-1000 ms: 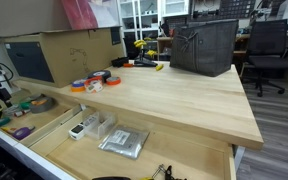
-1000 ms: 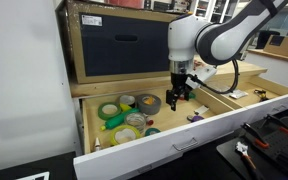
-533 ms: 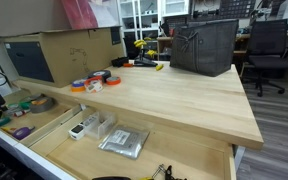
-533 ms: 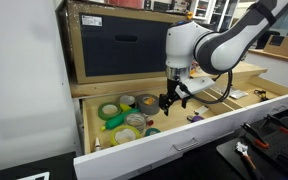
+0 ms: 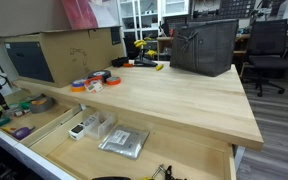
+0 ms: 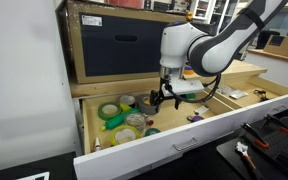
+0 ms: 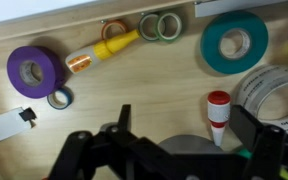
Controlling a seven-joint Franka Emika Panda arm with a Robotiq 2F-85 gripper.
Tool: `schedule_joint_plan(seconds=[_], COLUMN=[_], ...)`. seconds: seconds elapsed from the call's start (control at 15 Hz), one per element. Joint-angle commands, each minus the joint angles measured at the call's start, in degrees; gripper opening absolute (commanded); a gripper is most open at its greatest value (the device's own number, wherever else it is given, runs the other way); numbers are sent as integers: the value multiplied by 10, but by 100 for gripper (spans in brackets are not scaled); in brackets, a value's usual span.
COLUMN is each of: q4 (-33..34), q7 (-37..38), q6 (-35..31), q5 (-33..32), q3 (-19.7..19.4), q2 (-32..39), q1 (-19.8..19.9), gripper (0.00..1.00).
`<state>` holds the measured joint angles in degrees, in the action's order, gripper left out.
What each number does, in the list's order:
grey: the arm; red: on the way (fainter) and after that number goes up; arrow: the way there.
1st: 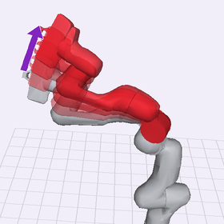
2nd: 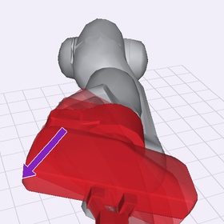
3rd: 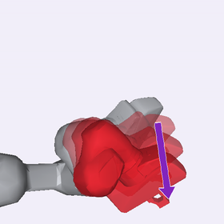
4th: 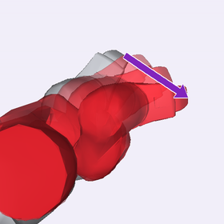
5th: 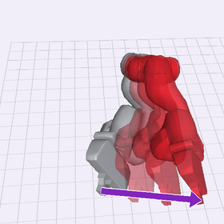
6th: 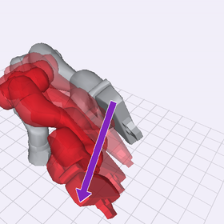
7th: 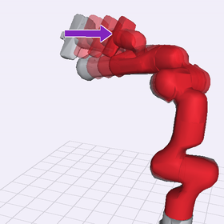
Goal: Remove the clear masking tape from the drawer on the left and put it on the table
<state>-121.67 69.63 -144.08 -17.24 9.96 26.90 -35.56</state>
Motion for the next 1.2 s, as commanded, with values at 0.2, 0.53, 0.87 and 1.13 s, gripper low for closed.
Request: schedule_joint_plan(seconds=[0.2, 0.53, 0.87, 1.13], q4=[51, 90, 127, 154], q7=[42, 58, 68, 71], q6=[-11, -9, -10, -12], q5=[24, 26, 19, 30], q3=[-11, -19, -40, -59], q2=[36, 67, 101, 127], q1=[-27, -49, -77, -86], gripper=[100, 100, 100, 100])
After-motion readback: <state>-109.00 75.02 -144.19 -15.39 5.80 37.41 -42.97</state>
